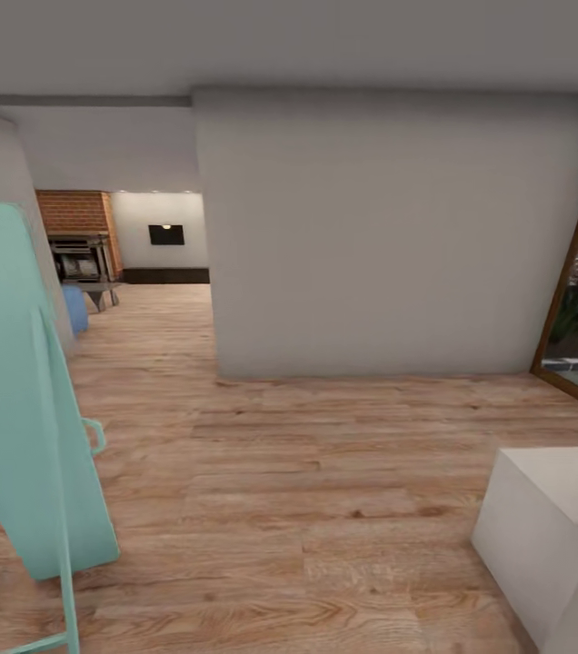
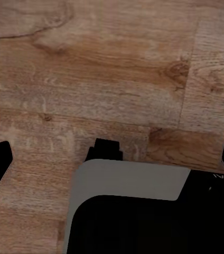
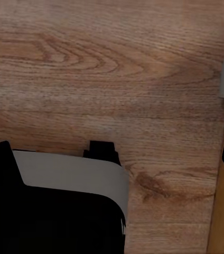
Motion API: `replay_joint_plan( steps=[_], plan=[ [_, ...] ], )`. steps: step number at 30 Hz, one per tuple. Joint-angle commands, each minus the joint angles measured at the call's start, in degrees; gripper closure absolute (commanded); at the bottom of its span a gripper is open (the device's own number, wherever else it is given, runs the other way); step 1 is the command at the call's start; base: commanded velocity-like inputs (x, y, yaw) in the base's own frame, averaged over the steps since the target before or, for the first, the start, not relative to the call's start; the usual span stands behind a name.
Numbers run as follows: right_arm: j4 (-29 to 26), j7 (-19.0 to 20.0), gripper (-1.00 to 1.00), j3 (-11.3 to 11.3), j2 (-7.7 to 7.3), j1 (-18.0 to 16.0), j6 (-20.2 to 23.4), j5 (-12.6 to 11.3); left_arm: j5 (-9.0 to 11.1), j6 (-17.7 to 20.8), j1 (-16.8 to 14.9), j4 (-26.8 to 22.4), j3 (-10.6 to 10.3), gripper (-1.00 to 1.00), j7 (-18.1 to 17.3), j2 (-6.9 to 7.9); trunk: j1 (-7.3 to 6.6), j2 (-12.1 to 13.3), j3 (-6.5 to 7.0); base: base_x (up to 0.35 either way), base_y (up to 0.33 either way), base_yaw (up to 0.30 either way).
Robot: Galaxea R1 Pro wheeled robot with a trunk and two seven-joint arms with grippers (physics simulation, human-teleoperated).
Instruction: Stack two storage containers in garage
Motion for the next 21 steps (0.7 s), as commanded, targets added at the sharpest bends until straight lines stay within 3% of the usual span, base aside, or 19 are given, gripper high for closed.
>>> replay_joint_plan(
  steps=[1,21],
  plan=[
    [0.2,0.0,-1.0,0.5,0.03,-0.1,-0.3,-0.5,0.5,0.0,0.0,0.0,-0.4,-1.0,0.1,0.0,0.03,0.0,-0.06,0.321,0.0,0.0],
    [0.2,0.0,-1.0,0.5,0.07,-0.1,-0.2,-0.5,0.4,0.0,0.0,0.0,-0.4,-1.0,0.0,0.0,0.03,0.0,-0.06,0.321,0.0,0.0]
  ],
)
